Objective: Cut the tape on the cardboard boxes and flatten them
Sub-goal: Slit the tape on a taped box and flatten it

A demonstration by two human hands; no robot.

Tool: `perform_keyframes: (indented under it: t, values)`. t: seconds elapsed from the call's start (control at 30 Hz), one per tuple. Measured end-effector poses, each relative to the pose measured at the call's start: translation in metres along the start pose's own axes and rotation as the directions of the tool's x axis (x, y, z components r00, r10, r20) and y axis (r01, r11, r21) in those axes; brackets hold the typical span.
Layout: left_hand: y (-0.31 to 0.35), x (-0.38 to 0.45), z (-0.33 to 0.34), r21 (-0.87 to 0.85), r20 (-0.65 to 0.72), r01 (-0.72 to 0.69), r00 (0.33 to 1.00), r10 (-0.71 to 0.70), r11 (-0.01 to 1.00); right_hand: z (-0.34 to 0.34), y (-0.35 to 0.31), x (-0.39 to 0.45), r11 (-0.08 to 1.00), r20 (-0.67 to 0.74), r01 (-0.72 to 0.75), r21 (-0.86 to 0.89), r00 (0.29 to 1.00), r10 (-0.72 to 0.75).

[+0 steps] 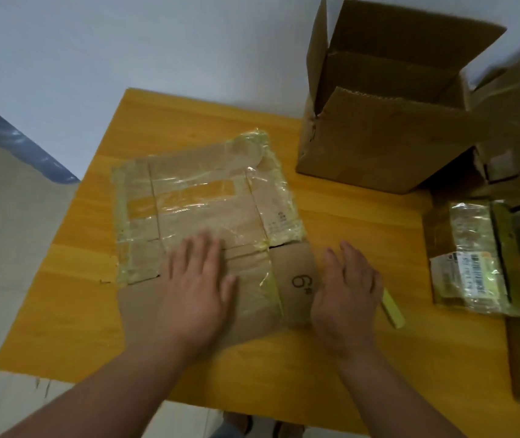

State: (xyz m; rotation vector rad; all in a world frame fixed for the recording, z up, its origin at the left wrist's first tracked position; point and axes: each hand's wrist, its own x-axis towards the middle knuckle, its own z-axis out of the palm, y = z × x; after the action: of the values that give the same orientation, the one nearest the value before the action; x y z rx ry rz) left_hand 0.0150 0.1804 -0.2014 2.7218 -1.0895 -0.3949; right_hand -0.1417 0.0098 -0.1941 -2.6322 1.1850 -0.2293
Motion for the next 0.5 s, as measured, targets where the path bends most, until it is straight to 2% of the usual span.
perform_keyframes:
  t: [0.1, 0.2, 0.33, 0.4, 0.43, 0.5]
  values:
    - [0.014, -0.021, 0.030, 0.121, 0.175, -0.053, 0.984, 0.032, 0.991, 0.007, -0.020, -0.005, 0.975, 0.065, 0.217, -0.038, 0.975, -0.215]
    - [0.005, -0.023, 0.045, 0.126, 0.233, -0.085, 0.971, 0.054, 0.988, 0.020, -0.040, -0.009, 0.894, 0.246, 0.442, -0.068, 0.876, -0.414]
    - [-0.008, -0.021, 0.051, 0.090, 0.263, -0.185, 0.952, 0.156, 0.979, 0.045, -0.036, -0.010, 0.845, 0.518, 0.529, -0.077, 0.746, -0.420]
    - [-0.018, -0.021, 0.046, 0.069, 0.213, -0.198, 0.960, 0.179, 0.978, 0.054, -0.027, -0.011, 0.839, 0.549, 0.539, -0.079, 0.726, -0.415]
    - [-0.025, -0.022, 0.043, 0.060, 0.170, -0.162, 0.974, 0.150, 0.985, 0.056, -0.026, -0.011, 0.831, 0.553, 0.549, -0.089, 0.721, -0.417]
    - [-0.038, -0.025, 0.036, 0.065, 0.128, -0.013, 0.992, 0.004, 0.998, 0.056, -0.026, -0.010, 0.838, 0.570, 0.538, -0.086, 0.717, -0.402]
